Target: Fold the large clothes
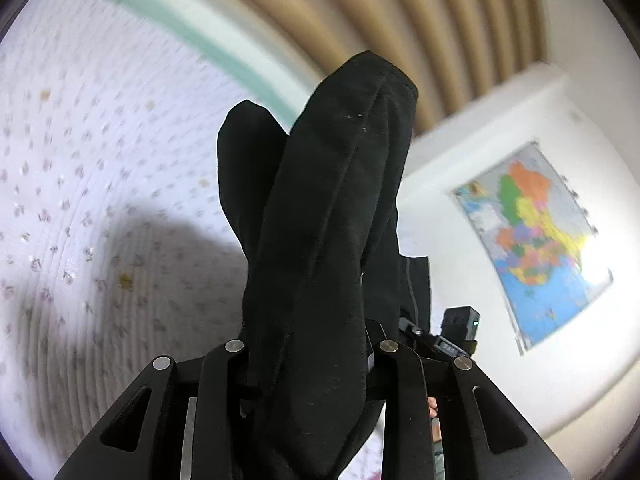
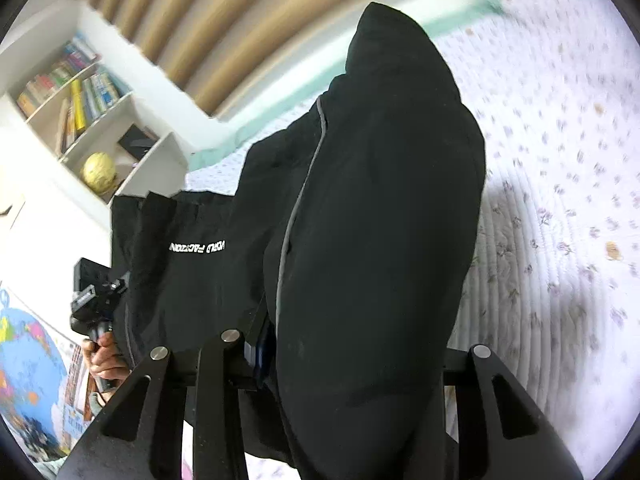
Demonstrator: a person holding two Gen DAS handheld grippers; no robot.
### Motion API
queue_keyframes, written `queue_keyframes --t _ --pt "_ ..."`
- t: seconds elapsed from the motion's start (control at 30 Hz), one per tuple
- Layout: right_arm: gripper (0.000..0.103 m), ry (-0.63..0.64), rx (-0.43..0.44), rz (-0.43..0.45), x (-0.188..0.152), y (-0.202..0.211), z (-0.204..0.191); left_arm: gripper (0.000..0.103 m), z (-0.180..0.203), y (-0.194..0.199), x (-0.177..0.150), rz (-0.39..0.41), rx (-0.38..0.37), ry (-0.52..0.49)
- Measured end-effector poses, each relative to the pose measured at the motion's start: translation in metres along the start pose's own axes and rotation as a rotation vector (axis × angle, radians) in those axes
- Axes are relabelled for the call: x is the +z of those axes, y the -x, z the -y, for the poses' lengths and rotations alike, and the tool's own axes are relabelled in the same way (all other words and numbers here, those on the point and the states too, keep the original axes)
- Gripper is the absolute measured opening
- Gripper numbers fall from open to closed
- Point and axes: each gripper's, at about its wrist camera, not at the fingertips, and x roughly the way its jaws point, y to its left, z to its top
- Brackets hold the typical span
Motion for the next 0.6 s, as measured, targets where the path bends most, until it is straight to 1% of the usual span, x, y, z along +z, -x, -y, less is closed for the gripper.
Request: queue_keyframes --t 0.03,0.07,0.1,0.17,0.23,0.3,0.4,0.43,0.5,0.53,0.6 --pt "0.044 0.012 -0.001 0.007 -0.003 0.012 -0.013 0.029 0.018 0.015 -0.006 0.013 -0.004 -0.021" --pt "0.044 0.017 0.000 0.011 -0.006 0.019 -0.022 0.030 0.019 0.032 -0.006 0.019 -0.008 -0.033" --pt "0.044 0.021 0.006 0.018 -0.011 0.034 -0.036 0.030 0.034 0.045 -0.007 0.026 -0.011 -0.049" --pt "0.044 0.027 0.001 0.025 -0.017 0.053 -0.051 0.030 0.047 0.068 -0.017 0.033 -0.020 -0.059" --pt "0.044 0.041 -0.013 0.022 -0.030 0.075 -0.068 0.030 0.058 0.085 -0.032 0.030 -0.023 -0.061" --pt "0.044 0.054 -0.046 0.002 -0.045 0.095 -0.079 0.030 0.060 0.094 -0.046 0.022 -0.022 -0.051" --pt "0.044 0.056 -0.085 -0.033 -0.063 0.101 -0.087 0.030 0.041 0.093 -0.066 0.000 -0.021 -0.005" --pt "0.044 0.054 -0.100 -0.052 -0.070 0.100 -0.086 0.030 0.028 0.091 -0.075 -0.012 -0.022 0.032" --pt "0.044 0.027 -0.114 -0.092 -0.082 0.093 -0.074 0.030 0.005 0.085 -0.088 -0.036 -0.013 0.078" --pt "0.044 0.011 -0.121 -0.110 -0.086 0.085 -0.069 0.030 -0.012 0.078 -0.095 -0.059 -0.002 0.120" --pt "0.044 -0.019 -0.151 -0.164 -0.097 0.069 -0.050 0.031 -0.043 0.063 -0.105 -0.112 0.027 0.165"
